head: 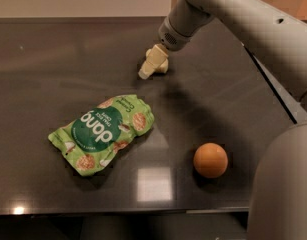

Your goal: Move sponge near orange

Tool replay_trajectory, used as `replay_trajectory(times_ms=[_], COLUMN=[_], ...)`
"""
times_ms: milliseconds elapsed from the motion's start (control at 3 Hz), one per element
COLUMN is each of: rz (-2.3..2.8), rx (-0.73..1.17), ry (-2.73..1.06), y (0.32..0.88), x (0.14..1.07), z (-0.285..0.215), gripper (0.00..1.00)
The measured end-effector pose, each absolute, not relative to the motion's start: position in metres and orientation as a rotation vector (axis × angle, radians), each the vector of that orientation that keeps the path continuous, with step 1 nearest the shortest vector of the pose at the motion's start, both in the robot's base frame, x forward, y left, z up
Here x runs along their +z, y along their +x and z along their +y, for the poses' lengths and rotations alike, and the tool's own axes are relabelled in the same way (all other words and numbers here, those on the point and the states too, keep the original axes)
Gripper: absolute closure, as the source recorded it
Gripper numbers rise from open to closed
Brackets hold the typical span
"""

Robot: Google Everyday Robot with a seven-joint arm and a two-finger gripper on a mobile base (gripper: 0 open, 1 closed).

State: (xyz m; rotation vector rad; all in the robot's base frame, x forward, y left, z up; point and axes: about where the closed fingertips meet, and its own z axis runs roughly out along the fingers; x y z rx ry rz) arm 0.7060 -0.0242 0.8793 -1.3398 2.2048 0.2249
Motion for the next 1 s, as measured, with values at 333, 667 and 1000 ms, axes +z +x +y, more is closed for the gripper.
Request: replay_trajectory(times_ms=[333,667,1000], rz=[2.248,2.3,2.344], rx=[0.225,0.22,0.222], ry=[-1.323,-1.286,-1.254], y=[0.716,0.722,0.725], x=[0.863,0.848,0.837], z=[-0.018,-0.021,-0.025], gripper=[0.0,0.0,0.0])
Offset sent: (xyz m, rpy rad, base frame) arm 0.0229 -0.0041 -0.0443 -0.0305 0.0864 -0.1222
